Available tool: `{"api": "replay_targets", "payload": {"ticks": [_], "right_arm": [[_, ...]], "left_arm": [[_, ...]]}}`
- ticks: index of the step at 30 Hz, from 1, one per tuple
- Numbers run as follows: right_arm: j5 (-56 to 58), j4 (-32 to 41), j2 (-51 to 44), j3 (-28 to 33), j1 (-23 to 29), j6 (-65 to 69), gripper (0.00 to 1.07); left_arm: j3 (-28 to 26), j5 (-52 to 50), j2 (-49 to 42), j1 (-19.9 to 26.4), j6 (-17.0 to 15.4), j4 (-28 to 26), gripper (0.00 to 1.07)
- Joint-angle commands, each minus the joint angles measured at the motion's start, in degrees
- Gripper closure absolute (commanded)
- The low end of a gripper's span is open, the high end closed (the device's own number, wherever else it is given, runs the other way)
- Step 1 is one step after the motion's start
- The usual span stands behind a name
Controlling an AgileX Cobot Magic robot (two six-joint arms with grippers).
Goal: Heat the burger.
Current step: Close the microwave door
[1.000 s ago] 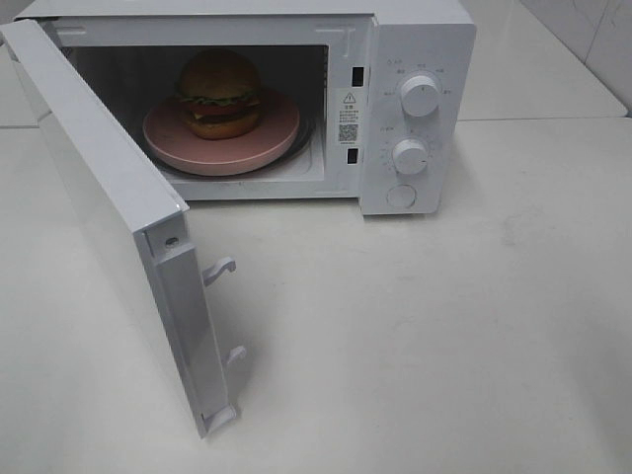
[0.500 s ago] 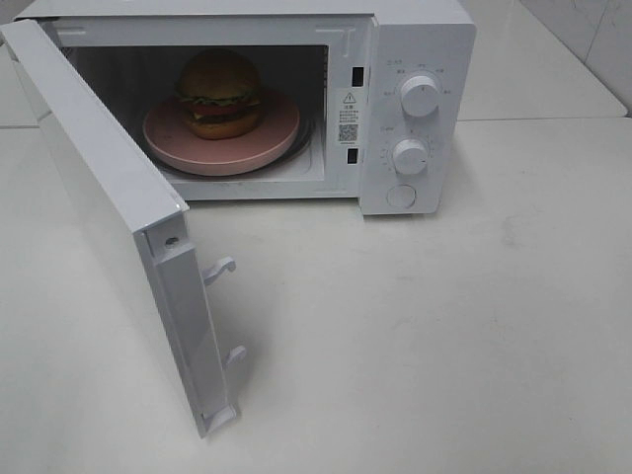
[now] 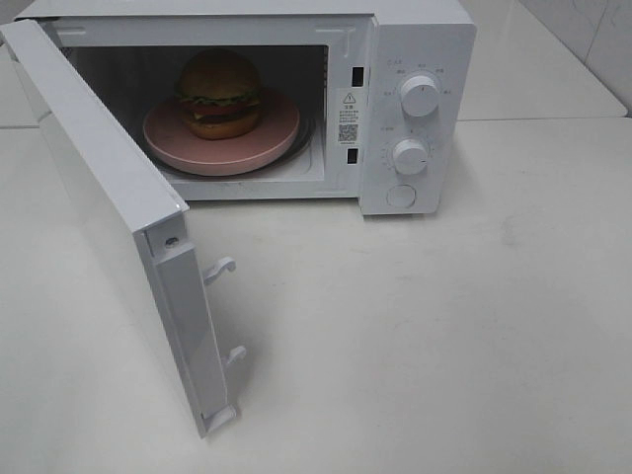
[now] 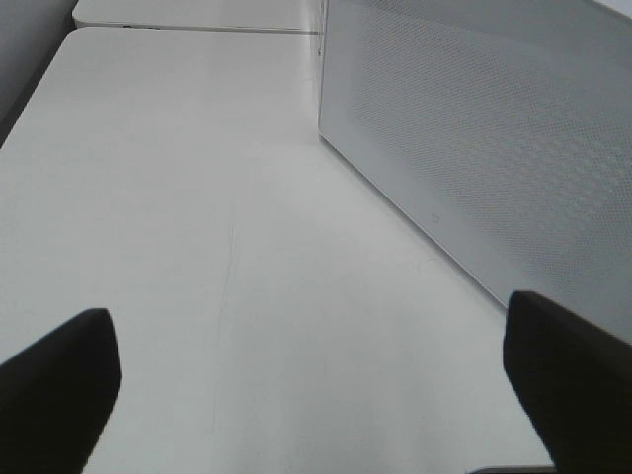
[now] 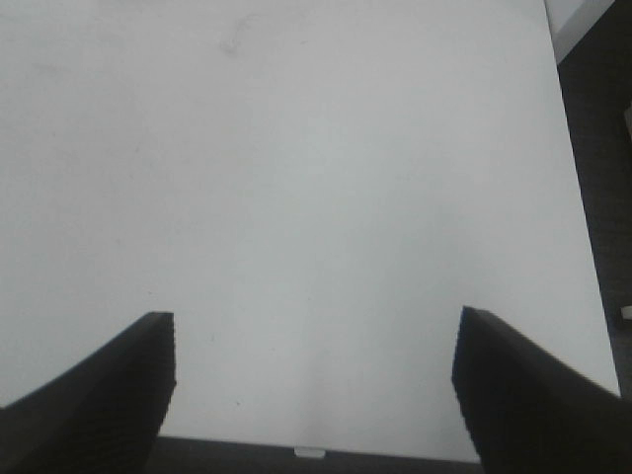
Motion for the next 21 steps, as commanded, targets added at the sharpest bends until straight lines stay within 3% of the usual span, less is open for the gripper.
{"api": "replay_targets", "payload": {"ticks": [1,10,21], "right_arm": [[-1.8,1.4,-3.7,0.8,-1.4,-0.3,0.31],[-1.8,1.7,-14.7,0.8,-6.5,-0.2,0.31],[-1.8,1.7,-14.8,0.8,-7.0,0.0,0.31]], "left_arm": [[0.1,-0.7,-1.0,0.1,0.0,-0.3,0.09],[0.1,-0.7,-1.0,0.1,0.0,-0.3,0.09],[0.1,-0.7,-0.3,0.1,0.0,-0.4,0.09]]}}
